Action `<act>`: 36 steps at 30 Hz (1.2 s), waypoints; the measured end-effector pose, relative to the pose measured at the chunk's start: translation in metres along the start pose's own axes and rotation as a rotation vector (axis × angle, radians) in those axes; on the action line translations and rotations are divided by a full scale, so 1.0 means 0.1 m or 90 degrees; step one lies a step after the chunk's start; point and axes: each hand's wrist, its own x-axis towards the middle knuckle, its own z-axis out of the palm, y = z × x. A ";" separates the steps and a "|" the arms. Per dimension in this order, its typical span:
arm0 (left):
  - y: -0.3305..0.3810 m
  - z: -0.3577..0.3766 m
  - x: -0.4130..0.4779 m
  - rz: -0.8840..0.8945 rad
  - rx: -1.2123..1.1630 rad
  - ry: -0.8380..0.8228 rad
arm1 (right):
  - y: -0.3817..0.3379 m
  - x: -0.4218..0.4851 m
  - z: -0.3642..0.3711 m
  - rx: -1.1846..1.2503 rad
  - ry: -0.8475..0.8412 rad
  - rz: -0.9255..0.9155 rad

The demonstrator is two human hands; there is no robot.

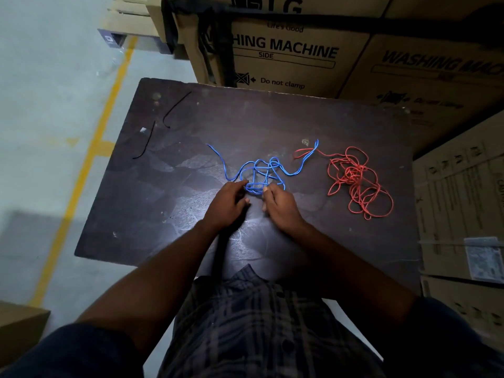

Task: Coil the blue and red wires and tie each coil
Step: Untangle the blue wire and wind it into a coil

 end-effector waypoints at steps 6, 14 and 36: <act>0.02 0.06 0.11 -0.009 0.123 -0.078 | -0.20 -0.01 -0.22 0.249 -0.061 0.113; -0.12 -0.04 0.15 -0.013 0.223 -0.104 | -0.04 0.07 -0.73 0.375 -0.277 0.298; 0.43 -0.75 0.38 0.149 -0.063 0.084 | -0.89 0.36 -1.46 0.715 -0.109 0.075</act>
